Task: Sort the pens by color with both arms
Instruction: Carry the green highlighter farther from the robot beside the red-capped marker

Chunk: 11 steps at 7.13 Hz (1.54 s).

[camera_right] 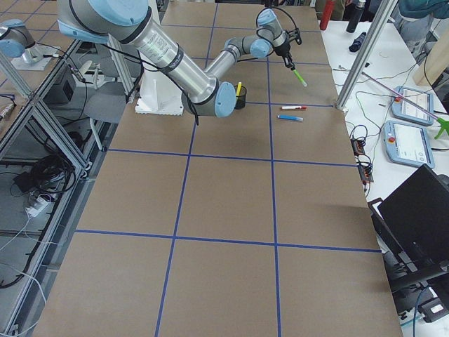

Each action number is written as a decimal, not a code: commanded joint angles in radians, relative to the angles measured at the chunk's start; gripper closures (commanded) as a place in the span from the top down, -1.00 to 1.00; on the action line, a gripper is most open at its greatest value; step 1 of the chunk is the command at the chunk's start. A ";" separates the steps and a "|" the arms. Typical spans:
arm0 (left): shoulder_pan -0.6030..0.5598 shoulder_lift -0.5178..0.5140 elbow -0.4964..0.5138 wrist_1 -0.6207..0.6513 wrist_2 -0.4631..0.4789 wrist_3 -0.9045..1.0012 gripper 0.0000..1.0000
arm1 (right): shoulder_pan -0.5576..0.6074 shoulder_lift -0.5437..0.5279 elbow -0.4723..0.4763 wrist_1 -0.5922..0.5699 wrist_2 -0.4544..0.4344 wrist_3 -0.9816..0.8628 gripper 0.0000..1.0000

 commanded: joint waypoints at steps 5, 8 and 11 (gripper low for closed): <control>0.002 -0.008 0.022 -0.002 0.000 -0.001 1.00 | -0.117 -0.163 -0.050 0.365 -0.141 -0.048 -1.00; 0.002 -0.006 0.022 -0.002 0.000 -0.001 1.00 | -0.105 -0.163 -0.050 0.421 -0.150 -0.100 -1.00; 0.002 -0.006 0.024 -0.002 0.000 -0.001 1.00 | -0.091 -0.160 -0.057 0.421 -0.149 -0.106 0.43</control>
